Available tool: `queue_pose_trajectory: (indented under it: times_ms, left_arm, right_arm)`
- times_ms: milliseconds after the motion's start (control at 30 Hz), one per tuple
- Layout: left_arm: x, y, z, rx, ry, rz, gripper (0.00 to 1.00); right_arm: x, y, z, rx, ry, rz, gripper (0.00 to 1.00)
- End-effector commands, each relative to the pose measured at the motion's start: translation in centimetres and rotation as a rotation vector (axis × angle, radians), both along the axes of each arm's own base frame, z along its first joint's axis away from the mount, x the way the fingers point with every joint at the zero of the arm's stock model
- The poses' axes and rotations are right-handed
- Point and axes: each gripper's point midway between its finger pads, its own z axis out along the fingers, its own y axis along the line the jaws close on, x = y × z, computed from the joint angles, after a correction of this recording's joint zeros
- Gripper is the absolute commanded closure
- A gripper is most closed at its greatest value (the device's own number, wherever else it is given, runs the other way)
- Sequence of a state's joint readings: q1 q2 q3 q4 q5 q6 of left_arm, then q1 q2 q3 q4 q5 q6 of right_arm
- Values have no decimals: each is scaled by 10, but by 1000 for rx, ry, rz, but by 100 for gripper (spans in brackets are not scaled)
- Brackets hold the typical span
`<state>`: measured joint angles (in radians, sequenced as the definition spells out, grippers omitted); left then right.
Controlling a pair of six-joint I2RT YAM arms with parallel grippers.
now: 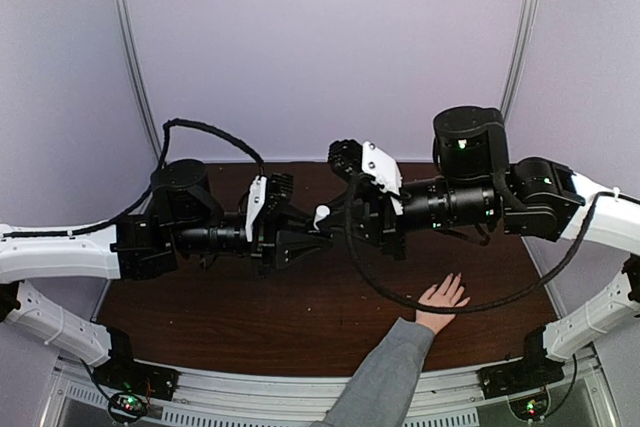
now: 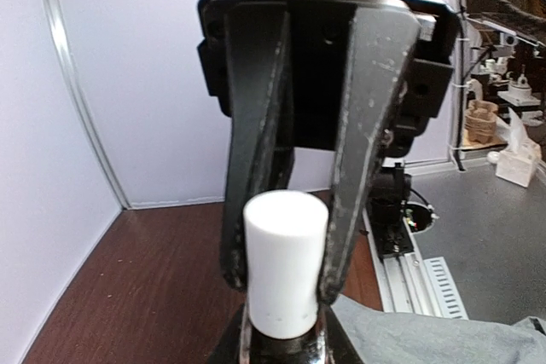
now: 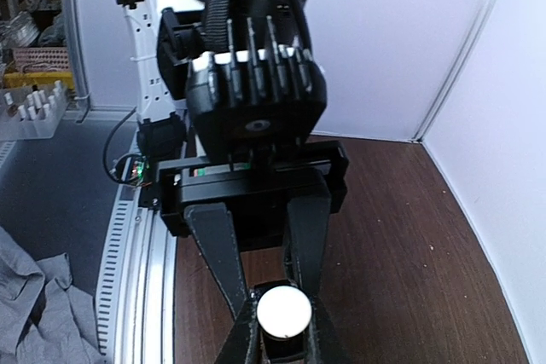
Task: Paint the nails
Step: Screw the nail polish bottle cap onto the nail polish bottle.
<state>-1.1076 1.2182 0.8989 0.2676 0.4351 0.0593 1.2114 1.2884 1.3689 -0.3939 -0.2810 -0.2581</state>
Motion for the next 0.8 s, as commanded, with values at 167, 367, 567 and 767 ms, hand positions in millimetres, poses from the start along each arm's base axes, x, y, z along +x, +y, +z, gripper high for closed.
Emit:
queue_pose_trajectory:
  times_ms: [167,367,567,767]
  left_arm:
    - [50,8,40,-180,-52,295,100]
    - [84,7,35,-182,-39,476,100]
    - [107,6,30,-195,-39,592,100]
    - [119,4,25,-205,-27,651,100]
  right_arm:
    - [58,2,-4,69,-46,-332,100]
    - [82,3,-12,80,-61,-466,100]
    - [100,7,-22,100,-57,-563,100]
    - [112,4,-26,123,-50,-647,100]
